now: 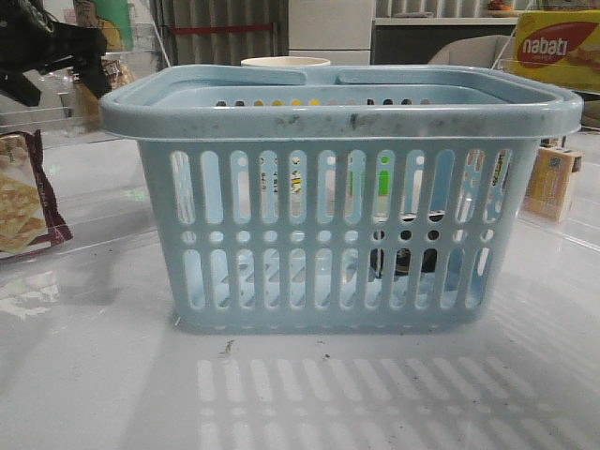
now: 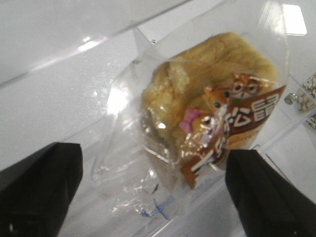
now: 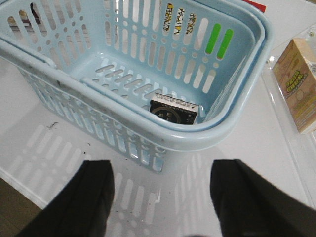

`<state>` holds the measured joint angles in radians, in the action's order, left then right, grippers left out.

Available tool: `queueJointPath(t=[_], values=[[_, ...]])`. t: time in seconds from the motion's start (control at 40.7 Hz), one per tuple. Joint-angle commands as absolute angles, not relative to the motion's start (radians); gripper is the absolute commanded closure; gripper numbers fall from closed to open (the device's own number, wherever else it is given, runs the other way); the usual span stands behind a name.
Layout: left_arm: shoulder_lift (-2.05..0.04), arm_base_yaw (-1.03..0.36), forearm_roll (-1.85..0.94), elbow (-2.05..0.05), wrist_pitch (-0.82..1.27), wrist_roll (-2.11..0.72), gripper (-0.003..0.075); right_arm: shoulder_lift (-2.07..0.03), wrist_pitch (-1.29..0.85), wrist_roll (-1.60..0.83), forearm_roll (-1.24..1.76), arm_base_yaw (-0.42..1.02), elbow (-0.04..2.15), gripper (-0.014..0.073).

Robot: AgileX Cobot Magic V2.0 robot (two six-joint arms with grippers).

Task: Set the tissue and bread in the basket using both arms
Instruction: 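Grasp the bread in the clear squirrel-label bag with the left gripper, then lift the bread and carry it over the blue basket with the left gripper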

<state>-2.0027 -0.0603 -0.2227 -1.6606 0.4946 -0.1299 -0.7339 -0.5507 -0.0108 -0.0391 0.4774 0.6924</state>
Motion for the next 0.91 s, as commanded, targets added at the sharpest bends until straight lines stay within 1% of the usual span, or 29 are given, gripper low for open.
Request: queueJointPath(t=[0.0, 0.172, 0.246, 0.319, 0.467, 0.59, 0.737, 0.885], values=[[-1.958, -0.074, -0.243, -1.696, 0.406, -0.137, 0.0087, -0.728, -0.482, -0.018, -0.053, 0.475, 0.720, 0.0064], [-1.969, -0.081, -0.243, -1.696, 0.374, -0.137, 0.0087, -0.728, -0.482, -0.018, -0.053, 0.475, 0.720, 0.0064], [-1.969, -0.081, -0.243, -1.696, 0.373, -0.137, 0.0110, -0.728, -0.482, -0.018, -0.053, 0.475, 0.720, 0.0064], [-1.969, -0.081, -0.243, -1.696, 0.373, -0.146, 0.0185, -0.728, -0.482, -0.018, -0.053, 0.475, 0.720, 0.0064], [-1.967, -0.081, -0.243, -1.696, 0.373, -0.153, 0.0393, -0.728, -0.482, -0.018, -0.053, 0.475, 0.720, 0.0064], [-1.952, -0.081, -0.243, -1.696, 0.378, -0.153, 0.0527, -0.728, -0.482, -0.018, -0.053, 0.475, 0.720, 0.0064], [-1.904, -0.081, -0.243, -1.696, 0.402, -0.153, 0.0633, -0.728, -0.482, -0.018, -0.053, 0.475, 0.720, 0.0064], [-1.823, -0.082, -0.243, -1.696, 0.456, -0.160, 0.0630, -0.728, -0.482, -0.018, -0.053, 0.475, 0.720, 0.0064]])
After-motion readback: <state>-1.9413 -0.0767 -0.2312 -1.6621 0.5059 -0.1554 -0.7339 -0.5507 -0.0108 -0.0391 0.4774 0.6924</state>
